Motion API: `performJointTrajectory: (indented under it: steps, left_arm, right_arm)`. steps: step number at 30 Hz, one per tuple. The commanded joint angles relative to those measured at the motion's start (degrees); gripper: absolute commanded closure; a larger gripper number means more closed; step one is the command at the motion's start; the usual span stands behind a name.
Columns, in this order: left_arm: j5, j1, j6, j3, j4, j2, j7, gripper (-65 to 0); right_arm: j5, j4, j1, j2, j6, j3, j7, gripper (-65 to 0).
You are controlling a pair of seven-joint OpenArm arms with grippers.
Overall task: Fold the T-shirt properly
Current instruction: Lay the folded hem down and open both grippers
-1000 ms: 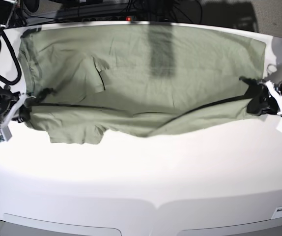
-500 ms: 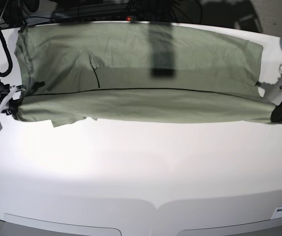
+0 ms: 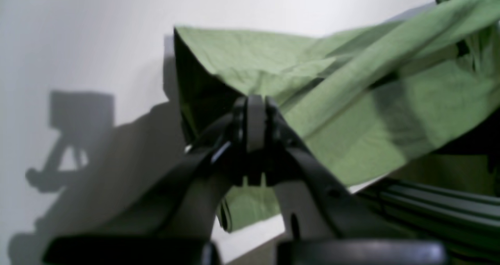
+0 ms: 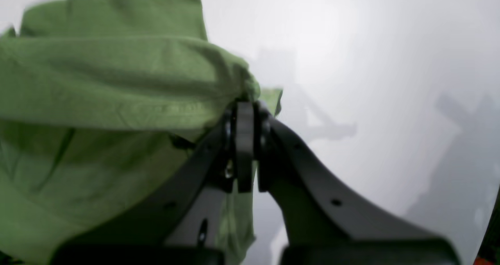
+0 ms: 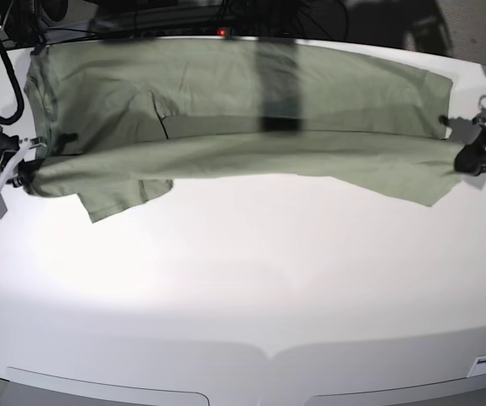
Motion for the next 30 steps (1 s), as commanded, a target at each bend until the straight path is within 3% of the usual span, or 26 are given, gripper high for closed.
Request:
performJointTrajectory:
  steps: [1,11,17,30]
  left_arm:
    - [-1.25,0.09,-0.32,-0.44,0.94,-1.16,-0.87,0.0]
    - [3.04,3.26,-0.32,-0.44,0.83,-1.14,-1.77,0.0]
    - [3.15,7.04,-0.32,-0.44,0.83,-0.39,-4.55,0.0]
    - [3.19,7.89,-0.32,-0.44,0.83,2.21,-4.76,0.0]
  right_arm:
    - [-0.13,1.01,0.39,1.29,0.21,0.59,0.70,0.0]
    - [-0.13,1.01,-0.46,1.31,0.21,0.59,-1.55,0.0]
    - [-0.09,0.96,-0.46,1.29,0.21,0.59,-3.28,0.0]
    - [0.09,0.96,-2.93,1.29,0.21,0.59,-8.94,0.0]
